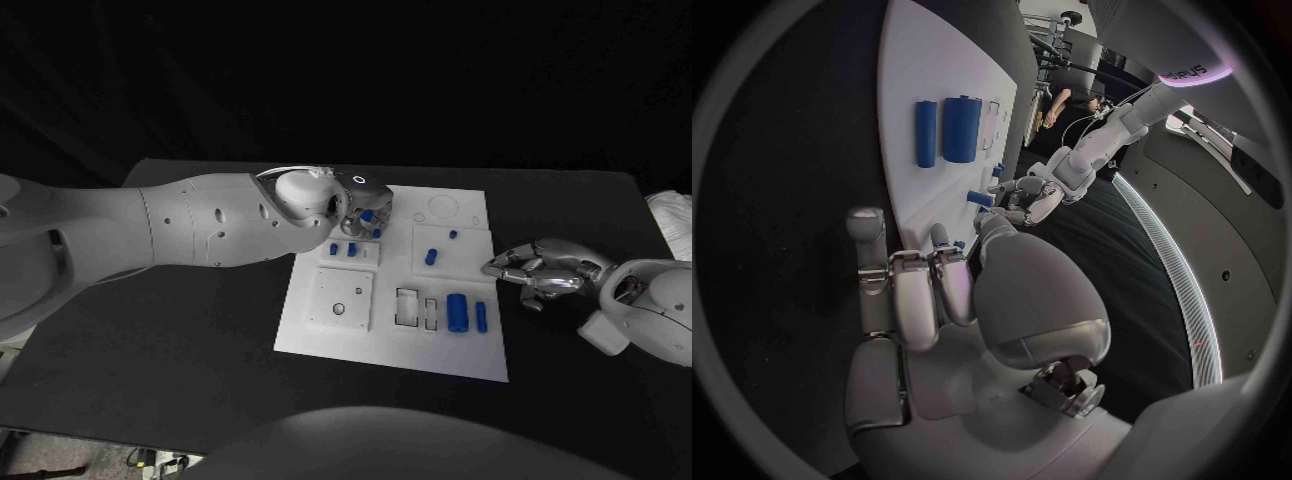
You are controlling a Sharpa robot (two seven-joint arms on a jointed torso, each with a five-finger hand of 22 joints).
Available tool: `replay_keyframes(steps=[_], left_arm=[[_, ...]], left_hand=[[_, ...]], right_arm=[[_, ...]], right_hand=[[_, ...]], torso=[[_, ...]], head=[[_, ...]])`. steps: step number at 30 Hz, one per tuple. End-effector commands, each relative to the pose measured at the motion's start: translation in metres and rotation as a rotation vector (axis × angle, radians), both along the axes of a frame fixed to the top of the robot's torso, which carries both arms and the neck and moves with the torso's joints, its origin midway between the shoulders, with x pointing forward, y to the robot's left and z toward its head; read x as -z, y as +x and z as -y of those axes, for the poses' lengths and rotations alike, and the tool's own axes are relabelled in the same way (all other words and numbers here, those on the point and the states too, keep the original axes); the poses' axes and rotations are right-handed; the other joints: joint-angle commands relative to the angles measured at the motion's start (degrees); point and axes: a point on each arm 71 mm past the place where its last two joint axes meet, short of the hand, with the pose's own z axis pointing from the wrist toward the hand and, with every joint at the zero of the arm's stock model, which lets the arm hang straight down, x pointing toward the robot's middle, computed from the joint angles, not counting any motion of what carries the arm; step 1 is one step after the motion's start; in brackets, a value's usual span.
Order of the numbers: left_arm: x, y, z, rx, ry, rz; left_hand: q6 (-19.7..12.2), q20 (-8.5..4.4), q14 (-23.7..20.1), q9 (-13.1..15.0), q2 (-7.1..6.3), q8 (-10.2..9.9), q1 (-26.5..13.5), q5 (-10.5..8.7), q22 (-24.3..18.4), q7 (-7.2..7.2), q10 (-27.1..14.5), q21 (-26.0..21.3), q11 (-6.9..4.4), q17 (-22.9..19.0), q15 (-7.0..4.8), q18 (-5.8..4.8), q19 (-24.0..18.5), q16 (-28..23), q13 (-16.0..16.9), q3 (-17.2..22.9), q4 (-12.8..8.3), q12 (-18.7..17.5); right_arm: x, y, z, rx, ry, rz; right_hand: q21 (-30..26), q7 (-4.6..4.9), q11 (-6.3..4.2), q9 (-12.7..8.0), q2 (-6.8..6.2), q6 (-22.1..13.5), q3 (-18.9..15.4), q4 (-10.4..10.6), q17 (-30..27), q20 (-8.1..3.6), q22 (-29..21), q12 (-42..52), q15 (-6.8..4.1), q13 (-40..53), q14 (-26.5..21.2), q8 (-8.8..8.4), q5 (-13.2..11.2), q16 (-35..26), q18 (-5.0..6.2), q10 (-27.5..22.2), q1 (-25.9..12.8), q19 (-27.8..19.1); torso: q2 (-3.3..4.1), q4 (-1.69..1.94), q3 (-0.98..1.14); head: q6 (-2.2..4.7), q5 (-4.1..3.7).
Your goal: Assemble the parts on the task board
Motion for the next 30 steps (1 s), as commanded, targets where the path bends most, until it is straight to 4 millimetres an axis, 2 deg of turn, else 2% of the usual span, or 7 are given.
replay_keyframes(steps=[1, 9, 22, 30], left_arm=[[-0.0001, -0.0005, 0.0026, 0.014, -0.012, 0.005], [0.0009, -0.0002, 0.0041, 0.019, -0.024, 0.004], [0.0034, -0.0006, 0.0103, 0.036, -0.039, 0.000], [0.0071, 0.0000, 0.0109, 0.032, -0.030, -0.011]], left_hand=[[0.00, -0.14, -0.37, -0.10, 0.18, -0.17, 0.65, 0.68, 10.52, 0.05, 0.55, -0.30, 0.00, -0.17, -0.10, -0.58, 0.28, -0.06, -0.04, 0.76, -0.05, 0.29], [0.50, -0.14, -0.56, -0.08, 0.62, 0.07, 0.80, 1.23, 10.46, 0.06, 0.95, -0.55, 0.00, -0.83, -0.09, -0.54, 0.21, -0.41, -0.15, 1.62, -0.22, 0.31], [0.36, -0.13, -0.99, -0.16, 0.39, 0.00, 0.79, 0.98, 10.35, -0.28, 1.10, -0.95, -0.04, -1.95, -0.09, -0.46, 0.05, -1.20, -0.31, 1.90, -0.44, 0.19], [3.05, -0.26, -1.31, 0.60, 0.71, 1.95, 1.36, 0.89, 10.30, 0.12, 2.98, -1.25, -0.26, -2.90, -0.24, -0.41, -0.08, -1.71, -0.27, 2.63, -1.78, 0.83]], right_arm=[[0.0015, -0.0009, -0.0005, -0.010, -0.005, -0.006], [0.0019, -0.0010, 0.0000, -0.009, -0.009, -0.011], [0.0025, -0.0012, 0.0018, -0.006, -0.015, -0.018], [0.0024, -0.0017, 0.0027, -0.005, -0.016, -0.019]], right_hand=[[-0.03, 0.00, -0.11, 0.01, -0.32, 0.17, 0.44, -0.04, 9.30, 0.09, 3.14, -0.08, -0.02, 8.54, -0.27, -0.11, 0.29, -0.23, 0.12, -0.40, 0.29, 0.15], [-0.16, 0.01, -0.11, 0.03, -0.32, 0.24, 0.47, -0.05, 9.28, 0.09, 3.11, -0.13, -0.03, 8.49, -0.30, -0.08, 0.30, -0.25, 0.14, -0.48, 0.30, 0.06], [-0.33, 0.05, -0.09, 0.10, -0.31, 0.52, 0.60, -0.10, 9.21, 0.08, 3.09, -0.19, -0.04, 8.43, -0.38, 0.09, 0.34, -0.30, 0.17, -0.57, 0.38, -0.02], [-0.33, 0.05, -0.09, 0.10, -0.31, 0.52, 0.60, -0.10, 9.21, 0.08, 3.09, -0.19, -0.04, 8.43, -0.38, 0.09, 0.34, -0.30, 0.17, -0.57, 0.38, -0.02]], torso=[[-0.01, 0.01, 0.00], [0.03, -0.01, 0.00], [0.07, -0.05, 0.00], [0.04, -0.08, -0.02]], head=[[0.01, 0.07], [0.01, 0.10], [0.01, 0.28], [0.01, 0.23]])
